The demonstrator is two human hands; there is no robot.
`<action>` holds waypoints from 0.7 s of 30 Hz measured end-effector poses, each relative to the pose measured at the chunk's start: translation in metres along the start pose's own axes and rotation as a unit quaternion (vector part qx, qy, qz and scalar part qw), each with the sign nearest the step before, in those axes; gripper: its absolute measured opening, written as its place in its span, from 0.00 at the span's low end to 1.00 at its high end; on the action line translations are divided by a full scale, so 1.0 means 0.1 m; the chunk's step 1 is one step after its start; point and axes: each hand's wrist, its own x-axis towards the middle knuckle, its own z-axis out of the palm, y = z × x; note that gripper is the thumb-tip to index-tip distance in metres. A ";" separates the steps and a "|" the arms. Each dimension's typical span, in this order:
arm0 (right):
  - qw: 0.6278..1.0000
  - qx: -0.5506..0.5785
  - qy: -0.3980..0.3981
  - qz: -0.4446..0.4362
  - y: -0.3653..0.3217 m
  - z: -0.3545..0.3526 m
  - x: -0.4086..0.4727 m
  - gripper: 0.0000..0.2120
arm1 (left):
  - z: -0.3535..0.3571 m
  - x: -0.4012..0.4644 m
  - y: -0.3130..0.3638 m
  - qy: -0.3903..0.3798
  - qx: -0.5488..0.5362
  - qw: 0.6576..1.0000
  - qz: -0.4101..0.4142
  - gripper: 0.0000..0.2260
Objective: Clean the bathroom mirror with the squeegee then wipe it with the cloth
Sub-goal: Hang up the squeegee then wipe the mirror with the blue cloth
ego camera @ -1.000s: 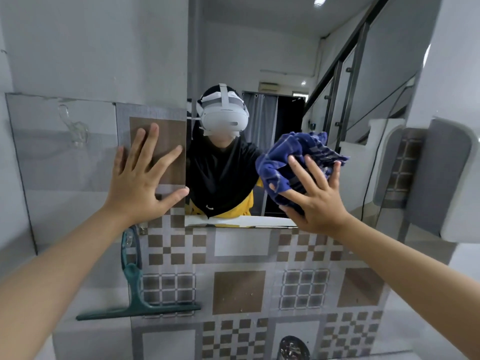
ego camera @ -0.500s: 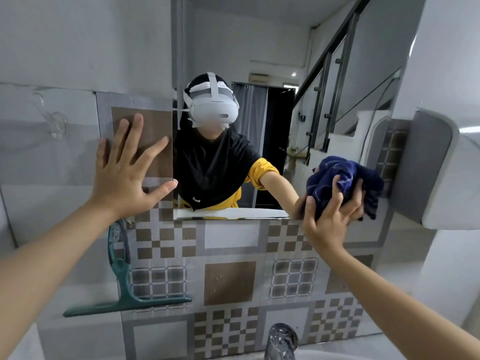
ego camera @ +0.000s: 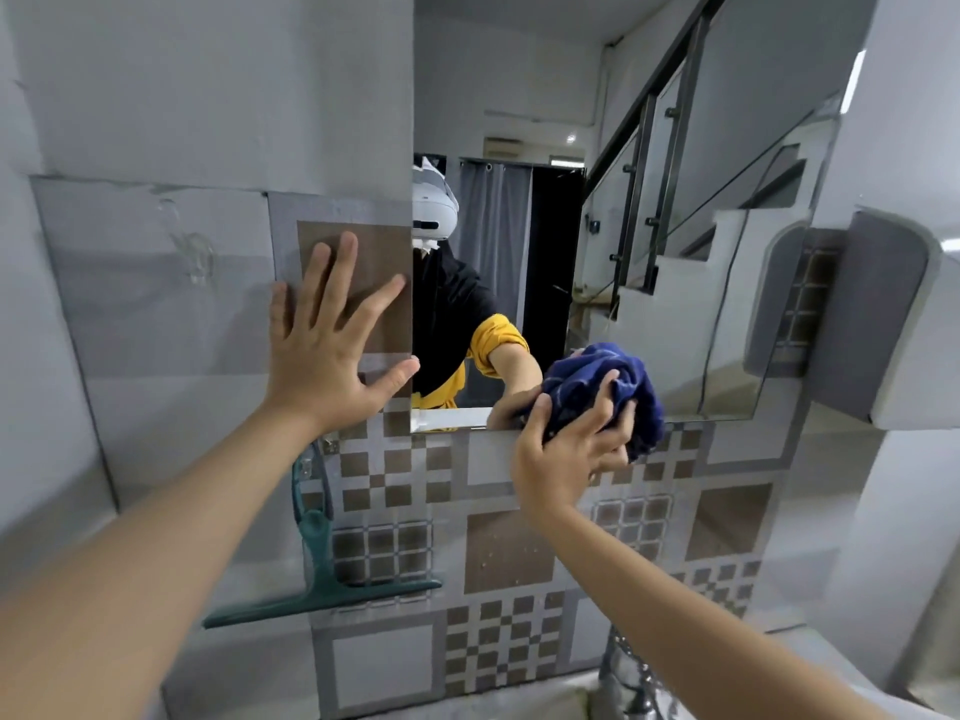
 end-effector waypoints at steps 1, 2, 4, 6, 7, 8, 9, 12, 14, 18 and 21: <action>1.000 -0.002 -0.010 -0.006 -0.04 0.04 -0.11 0.33 | -0.01 0.00 0.00 -0.002 -0.009 1.000 0.000 0.35; 1.000 -0.002 -0.021 -0.016 -0.08 0.08 -0.23 0.33 | -0.03 -0.01 0.00 -0.006 -0.018 1.000 0.001 0.34; 0.998 -0.004 -0.047 -0.048 -0.16 0.12 -0.45 0.33 | -0.09 -0.01 0.01 -0.020 -0.042 0.999 0.005 0.33; 0.993 -0.005 -0.073 -0.090 -0.24 0.16 -0.64 0.32 | -0.19 0.01 0.02 -0.047 -0.099 0.994 -0.002 0.31; 0.990 0.001 -0.088 -0.111 -0.29 0.18 -0.71 0.32 | -0.26 0.02 0.03 -0.061 -0.148 0.987 -0.013 0.30; 0.986 0.011 -0.106 -0.131 -0.33 0.19 -0.78 0.33 | -0.34 0.02 0.05 -0.072 -0.210 0.975 -0.030 0.28; 0.980 0.025 -0.128 -0.151 -0.39 0.19 -0.83 0.34 | -0.43 0.02 0.07 -0.078 -0.283 0.954 -0.054 0.25; 0.956 0.071 -0.202 -0.202 -0.52 0.16 -0.91 0.35 | -0.73 -0.08 0.12 -0.074 -0.465 0.869 -0.153 0.17; 0.938 0.107 -0.266 -0.194 -0.63 0.11 -0.94 0.35 | -0.86 -0.21 0.13 -0.092 -0.489 0.844 -0.199 0.14; 0.891 0.176 -0.384 -0.167 -0.88 -0.05 -0.97 0.35 | -0.99 -0.45 0.14 -0.154 -0.517 0.813 -0.220 0.09; 0.837 0.235 -0.484 -0.102 -1.03 -0.20 -0.91 0.26 | -1.12 -0.53 0.13 -0.139 -0.540 0.795 -0.237 0.08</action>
